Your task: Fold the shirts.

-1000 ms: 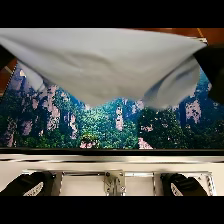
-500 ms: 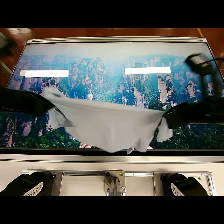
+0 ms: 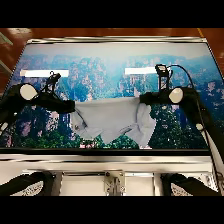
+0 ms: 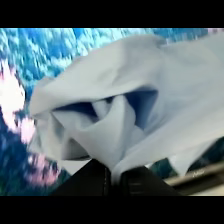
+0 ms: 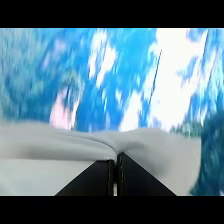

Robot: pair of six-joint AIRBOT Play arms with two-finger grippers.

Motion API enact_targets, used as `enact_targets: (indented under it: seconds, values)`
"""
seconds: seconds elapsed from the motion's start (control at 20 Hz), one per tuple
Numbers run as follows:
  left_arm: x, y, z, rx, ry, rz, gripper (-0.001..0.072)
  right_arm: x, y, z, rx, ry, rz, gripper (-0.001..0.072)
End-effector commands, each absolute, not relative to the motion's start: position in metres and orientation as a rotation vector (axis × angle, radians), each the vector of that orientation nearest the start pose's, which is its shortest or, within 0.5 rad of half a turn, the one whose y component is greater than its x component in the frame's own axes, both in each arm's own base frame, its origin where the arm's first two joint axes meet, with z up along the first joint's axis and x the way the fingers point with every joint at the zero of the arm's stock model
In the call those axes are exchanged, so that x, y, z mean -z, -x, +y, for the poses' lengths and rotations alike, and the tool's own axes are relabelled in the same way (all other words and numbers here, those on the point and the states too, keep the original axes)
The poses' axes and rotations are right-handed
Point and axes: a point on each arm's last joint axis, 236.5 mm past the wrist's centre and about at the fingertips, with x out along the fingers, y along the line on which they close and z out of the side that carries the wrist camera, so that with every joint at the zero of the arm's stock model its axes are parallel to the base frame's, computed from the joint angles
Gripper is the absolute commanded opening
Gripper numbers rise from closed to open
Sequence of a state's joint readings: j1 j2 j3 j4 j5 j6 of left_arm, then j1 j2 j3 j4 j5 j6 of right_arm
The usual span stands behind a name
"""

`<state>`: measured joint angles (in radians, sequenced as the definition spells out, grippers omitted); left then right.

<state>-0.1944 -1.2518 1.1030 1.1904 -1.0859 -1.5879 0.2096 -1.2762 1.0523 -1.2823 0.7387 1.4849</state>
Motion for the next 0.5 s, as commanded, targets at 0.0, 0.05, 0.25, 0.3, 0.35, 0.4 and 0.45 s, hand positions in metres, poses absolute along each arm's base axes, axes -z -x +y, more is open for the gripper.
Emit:
enact_targets:
  seconds: [0.0, 0.05, 0.25, 0.3, 0.35, 0.4, 0.45]
  values:
    - [0.006, -0.425, -0.152, 0.285, 0.43, 1.165, 0.0051, 0.005, -0.485, 0.137, -0.213, -0.243, 0.837, 0.0059]
    - [0.014, -0.432, -0.156, 0.28, 0.467, 1.163, 0.0052, 0.015, -0.487, 0.137, -0.197, -0.265, 0.854, 0.006]
    - [0.052, -0.427, -0.173, 0.28, 0.551, 1.265, 0.0151, 0.039, -0.483, 0.145, -0.178, -0.365, 0.921, 0.0185]
    - [0.054, -0.422, -0.171, 0.284, 0.549, 1.296, 0.0375, 0.033, -0.482, 0.147, -0.181, -0.396, 0.92, 0.0428]
    - [0.051, -0.418, -0.166, 0.287, 0.55, 1.326, 0.059, 0.023, -0.479, 0.147, -0.196, -0.398, 0.934, 0.057]
    - [0.046, -0.41, -0.154, 0.29, 0.543, 1.375, 0.0643, 0.012, -0.473, 0.143, -0.223, -0.363, 0.956, 0.057]
    - [0.04, -0.401, -0.137, 0.285, 0.518, 1.432, 0.0643, -0.002, -0.465, 0.132, -0.255, -0.3, 0.978, 0.0618]
